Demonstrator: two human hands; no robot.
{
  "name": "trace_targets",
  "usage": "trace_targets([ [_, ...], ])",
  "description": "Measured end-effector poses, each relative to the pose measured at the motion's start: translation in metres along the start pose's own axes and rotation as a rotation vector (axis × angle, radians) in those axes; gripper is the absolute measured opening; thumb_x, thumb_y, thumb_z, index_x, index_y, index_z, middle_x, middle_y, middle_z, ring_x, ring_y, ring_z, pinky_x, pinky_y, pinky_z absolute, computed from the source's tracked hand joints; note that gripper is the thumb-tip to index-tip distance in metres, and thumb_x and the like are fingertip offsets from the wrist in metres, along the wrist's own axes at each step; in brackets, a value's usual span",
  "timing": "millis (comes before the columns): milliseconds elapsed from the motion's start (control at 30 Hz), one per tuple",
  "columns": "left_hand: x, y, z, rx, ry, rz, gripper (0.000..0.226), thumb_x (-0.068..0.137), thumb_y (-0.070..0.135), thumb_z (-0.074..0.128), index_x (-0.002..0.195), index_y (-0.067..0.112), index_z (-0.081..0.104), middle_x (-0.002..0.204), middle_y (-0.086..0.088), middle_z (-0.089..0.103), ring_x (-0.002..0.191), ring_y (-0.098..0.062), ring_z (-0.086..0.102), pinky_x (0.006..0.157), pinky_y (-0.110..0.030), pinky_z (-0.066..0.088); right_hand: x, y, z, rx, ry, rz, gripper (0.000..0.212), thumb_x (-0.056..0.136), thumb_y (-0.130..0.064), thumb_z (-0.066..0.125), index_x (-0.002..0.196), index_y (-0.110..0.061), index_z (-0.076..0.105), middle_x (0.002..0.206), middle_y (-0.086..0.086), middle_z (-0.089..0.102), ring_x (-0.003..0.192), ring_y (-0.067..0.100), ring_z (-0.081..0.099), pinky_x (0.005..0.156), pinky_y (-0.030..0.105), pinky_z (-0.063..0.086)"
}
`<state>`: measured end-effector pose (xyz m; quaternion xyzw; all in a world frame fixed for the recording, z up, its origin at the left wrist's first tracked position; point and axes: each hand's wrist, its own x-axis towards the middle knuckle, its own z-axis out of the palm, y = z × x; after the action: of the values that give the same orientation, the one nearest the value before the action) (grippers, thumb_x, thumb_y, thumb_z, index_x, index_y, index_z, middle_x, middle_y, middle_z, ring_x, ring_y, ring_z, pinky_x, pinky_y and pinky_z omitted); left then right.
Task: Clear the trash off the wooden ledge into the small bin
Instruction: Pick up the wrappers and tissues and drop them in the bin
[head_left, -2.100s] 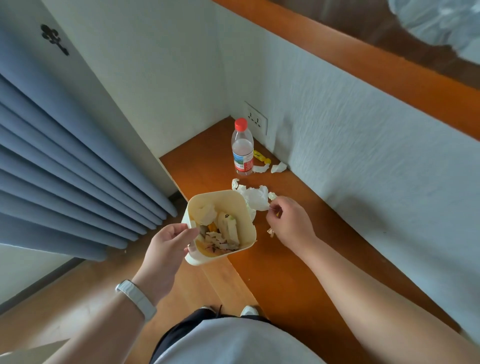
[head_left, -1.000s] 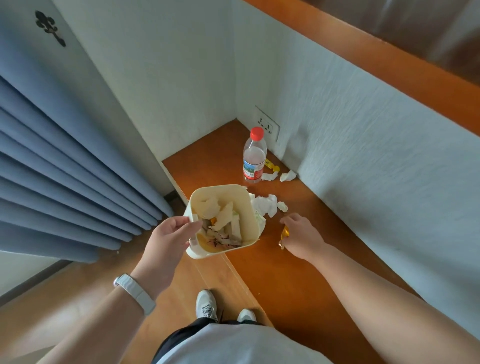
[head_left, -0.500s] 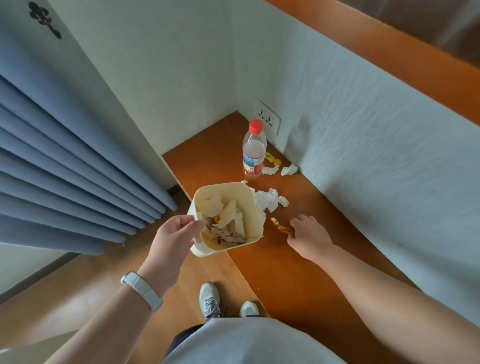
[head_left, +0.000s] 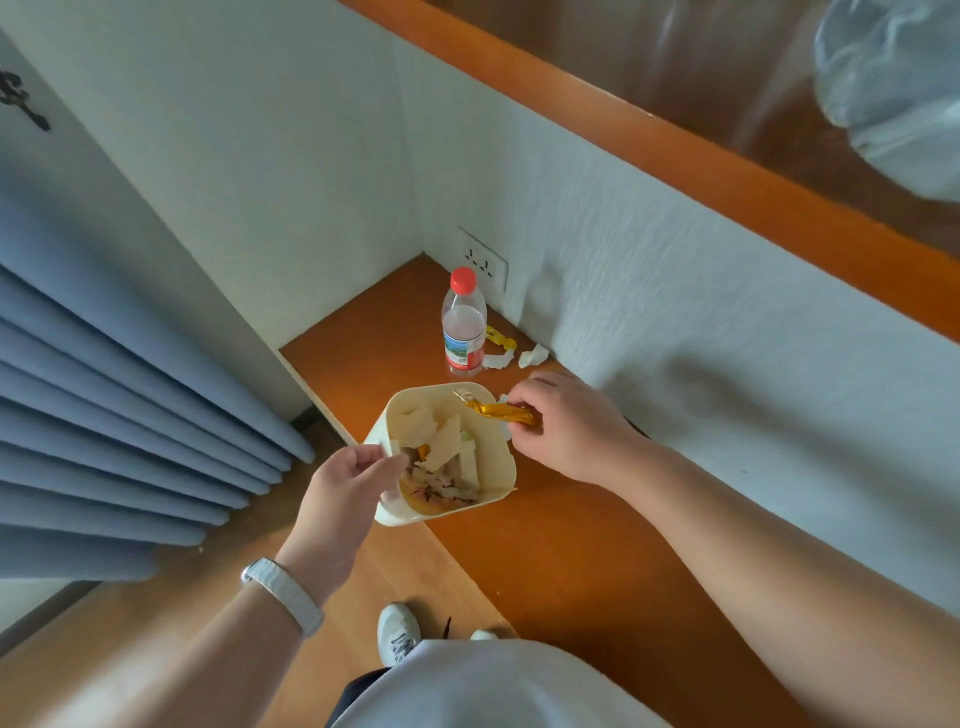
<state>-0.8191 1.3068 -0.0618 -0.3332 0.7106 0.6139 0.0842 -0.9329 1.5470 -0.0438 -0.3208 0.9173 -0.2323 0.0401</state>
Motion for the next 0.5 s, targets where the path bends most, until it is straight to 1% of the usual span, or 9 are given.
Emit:
trace_targets([
  [67, 0.000, 0.000, 0.000, 0.003, -0.005, 0.003, 0.022, 0.093, 0.033, 0.074, 0.106, 0.016, 0.071, 0.106, -0.011, 0.079, 0.105, -0.031, 0.072, 0.097, -0.052, 0.059, 0.009, -0.007, 0.003, -0.047, 0.002, -0.021, 0.014, 0.089, -0.031, 0.064, 0.098, -0.020, 0.063, 0.088, -0.012, 0.054, 0.083, 0.009, 0.047, 0.065, 0.022, 0.041],
  [100, -0.001, -0.001, 0.000, 0.006, -0.003, 0.006, 0.021, 0.093, 0.034, 0.074, 0.105, 0.017, 0.071, 0.105, -0.010, 0.079, 0.103, -0.030, 0.073, 0.095, -0.049, 0.060, 0.014, -0.010, 0.006, -0.075, 0.000, -0.030, 0.016, 0.089, -0.032, 0.064, 0.100, -0.019, 0.064, 0.090, -0.010, 0.055, 0.086, 0.010, 0.048, 0.067, 0.023, 0.042],
  [167, -0.001, -0.002, -0.001, 0.019, 0.004, 0.019, 0.020, 0.093, 0.034, 0.075, 0.104, 0.018, 0.072, 0.099, -0.006, 0.080, 0.098, -0.026, 0.075, 0.083, -0.040, 0.062, 0.025, -0.014, 0.012, -0.122, -0.002, -0.048, 0.020, 0.089, -0.031, 0.064, 0.103, -0.018, 0.064, 0.097, -0.007, 0.057, 0.090, 0.011, 0.048, 0.070, 0.025, 0.039],
  [233, -0.002, -0.004, -0.002, 0.031, 0.013, 0.024, 0.018, 0.092, 0.034, 0.075, 0.102, 0.019, 0.072, 0.094, -0.003, 0.081, 0.093, -0.023, 0.076, 0.075, -0.034, 0.061, 0.034, -0.018, 0.019, -0.158, -0.005, -0.067, 0.022, 0.087, -0.030, 0.064, 0.104, -0.016, 0.063, 0.102, -0.004, 0.058, 0.097, 0.015, 0.050, 0.072, 0.028, 0.041],
  [300, -0.002, -0.004, -0.002, 0.028, 0.022, 0.016, 0.017, 0.091, 0.034, 0.075, 0.100, 0.019, 0.073, 0.093, -0.003, 0.081, 0.092, -0.024, 0.076, 0.078, -0.037, 0.062, 0.042, -0.020, 0.024, -0.185, -0.036, -0.076, 0.024, 0.087, -0.029, 0.063, 0.105, -0.014, 0.062, 0.107, 0.000, 0.057, 0.104, 0.020, 0.050, 0.078, 0.035, 0.049],
  [367, -0.002, -0.003, -0.002, 0.020, 0.023, 0.003, 0.017, 0.092, 0.034, 0.075, 0.100, 0.019, 0.073, 0.096, -0.005, 0.080, 0.096, -0.027, 0.074, 0.086, -0.044, 0.063, 0.049, -0.023, 0.029, -0.212, -0.074, -0.086, 0.026, 0.087, -0.029, 0.063, 0.107, -0.012, 0.061, 0.111, 0.003, 0.056, 0.109, 0.022, 0.049, 0.084, 0.040, 0.051],
  [433, 0.000, -0.003, -0.003, 0.003, 0.023, -0.016, 0.019, 0.092, 0.035, 0.075, 0.101, 0.018, 0.073, 0.099, -0.006, 0.080, 0.099, -0.028, 0.073, 0.092, -0.048, 0.062, 0.054, -0.024, 0.033, -0.221, -0.080, -0.099, 0.027, 0.088, -0.028, 0.065, 0.108, -0.011, 0.061, 0.113, 0.005, 0.056, 0.111, 0.024, 0.049, 0.084, 0.042, 0.052],
  [500, 0.003, -0.002, -0.003, -0.015, 0.027, -0.035, 0.020, 0.092, 0.035, 0.075, 0.102, 0.018, 0.072, 0.100, -0.006, 0.079, 0.101, -0.029, 0.073, 0.095, -0.050, 0.061, 0.056, -0.023, 0.036, -0.214, -0.072, -0.108, 0.027, 0.087, -0.027, 0.066, 0.108, -0.011, 0.061, 0.113, 0.006, 0.055, 0.110, 0.025, 0.049, 0.082, 0.041, 0.053],
])
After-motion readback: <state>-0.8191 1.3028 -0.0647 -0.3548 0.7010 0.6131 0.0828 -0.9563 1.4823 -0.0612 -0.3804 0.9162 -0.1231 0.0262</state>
